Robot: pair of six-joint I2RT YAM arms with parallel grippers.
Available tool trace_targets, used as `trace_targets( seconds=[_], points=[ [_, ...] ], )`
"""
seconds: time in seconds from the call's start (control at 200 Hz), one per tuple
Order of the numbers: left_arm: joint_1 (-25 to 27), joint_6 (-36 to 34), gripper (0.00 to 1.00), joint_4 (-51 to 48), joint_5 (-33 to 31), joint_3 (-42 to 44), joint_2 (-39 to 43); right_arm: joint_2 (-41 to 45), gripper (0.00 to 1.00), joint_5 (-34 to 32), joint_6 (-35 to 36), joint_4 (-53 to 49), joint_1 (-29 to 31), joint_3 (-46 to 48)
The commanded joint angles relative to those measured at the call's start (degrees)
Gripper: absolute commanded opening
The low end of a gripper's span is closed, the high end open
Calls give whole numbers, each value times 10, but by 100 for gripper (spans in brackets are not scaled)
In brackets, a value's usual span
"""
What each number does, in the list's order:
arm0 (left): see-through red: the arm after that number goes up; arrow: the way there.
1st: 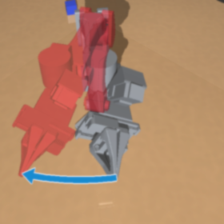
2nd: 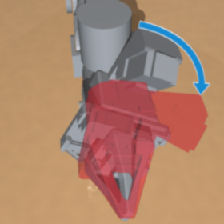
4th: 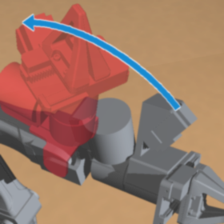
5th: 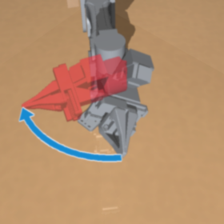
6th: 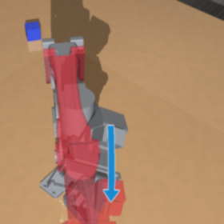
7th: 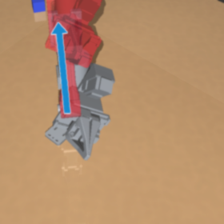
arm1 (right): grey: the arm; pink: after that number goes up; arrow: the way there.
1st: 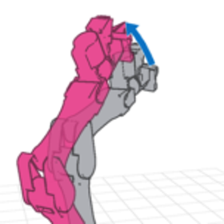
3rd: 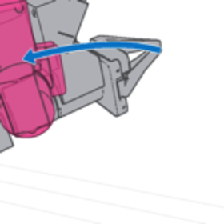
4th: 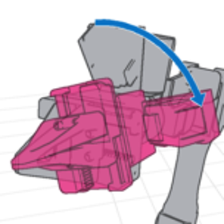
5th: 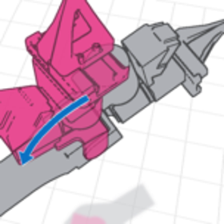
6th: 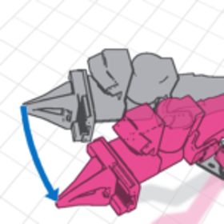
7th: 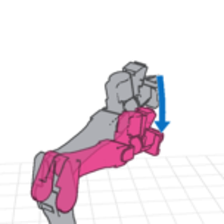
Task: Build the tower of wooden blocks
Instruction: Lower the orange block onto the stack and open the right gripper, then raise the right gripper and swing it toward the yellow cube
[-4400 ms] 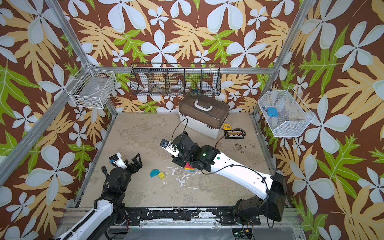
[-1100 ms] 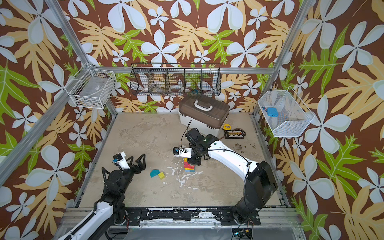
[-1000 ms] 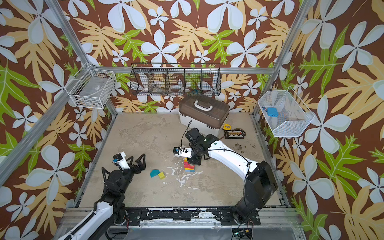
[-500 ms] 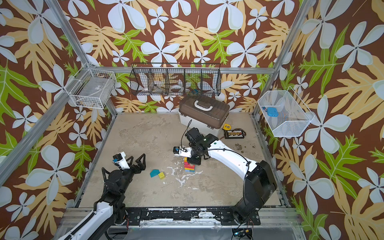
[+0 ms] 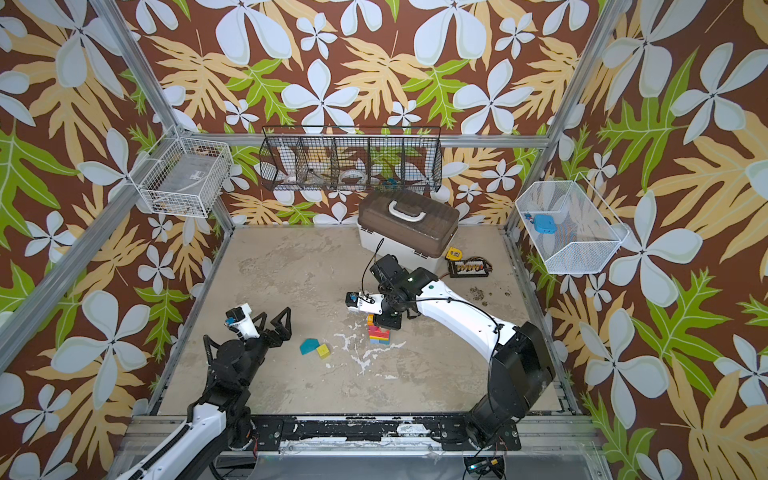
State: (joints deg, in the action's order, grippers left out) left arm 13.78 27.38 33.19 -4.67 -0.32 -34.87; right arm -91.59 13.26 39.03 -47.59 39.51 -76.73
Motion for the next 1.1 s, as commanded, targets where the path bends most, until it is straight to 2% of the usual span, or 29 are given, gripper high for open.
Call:
trace_targets(
  seconds=[0.0, 0.2, 0.31, 0.38, 0.46, 0.545, 0.61, 0.706, 0.746, 0.766, 0.771, 0.776, 0.781, 0.791, 0.801, 0.891, 1.036, 1.096],
  points=[
    [-1, 2, 96, 8, -6, 2, 1, -2, 38, 0, -6, -3, 0, -1],
    [0, 3, 96, 7, -7, 2, 1, 9, 37, 17, -9, -4, 0, -15],
    [0, 4, 96, 2, -15, 1, 2, 52, 36, 62, -23, 29, 3, -14],
    [0, 12, 96, -12, -43, -2, 2, 93, 38, 60, -48, 77, 19, 1],
    [0, 32, 96, -41, -96, -14, -3, 128, 44, 30, -107, 147, 59, 22],
    [0, 47, 97, -62, -133, -25, -17, 125, 49, 1, -185, 164, 102, 3],
    [0, 54, 98, -71, -147, -33, -31, 106, 43, 1, -262, 172, 118, -17],
    [0, 57, 98, -78, -154, -44, -48, 65, 41, 1, -351, 170, 147, -36],
    [0, 58, 98, -80, -157, -46, -52, 48, 47, -6, -378, 171, 164, -35],
    [0, 59, 99, -81, -158, -46, -51, 43, 55, -8, -388, 176, 171, -31],
    [0, 59, 98, -82, -159, -46, -52, 41, 66, -8, -390, 178, 173, -30],
    [0, 59, 98, -82, -159, -47, -51, 40, 82, -8, -392, 180, 175, -28],
    [0, 59, 98, -82, -160, -47, -51, 38, 89, -8, -395, 182, 177, -26],
    [0, 59, 98, -82, -160, -47, -52, 36, 97, -8, -400, 186, 180, -24],
    [-1, 60, 99, -83, -161, -47, -52, 33, 100, -10, -405, 190, 183, -20],
    [-1, 62, 99, -87, -166, -46, -47, 14, 100, -25, -441, 233, 210, 9],
    [0, 62, 100, -87, -168, -43, -39, -11, 100, -137, -495, 272, 256, 30],
    [0, 64, 100, -88, -168, -43, -38, -4, 100, -150, -517, 298, 263, 44]
  ],
)
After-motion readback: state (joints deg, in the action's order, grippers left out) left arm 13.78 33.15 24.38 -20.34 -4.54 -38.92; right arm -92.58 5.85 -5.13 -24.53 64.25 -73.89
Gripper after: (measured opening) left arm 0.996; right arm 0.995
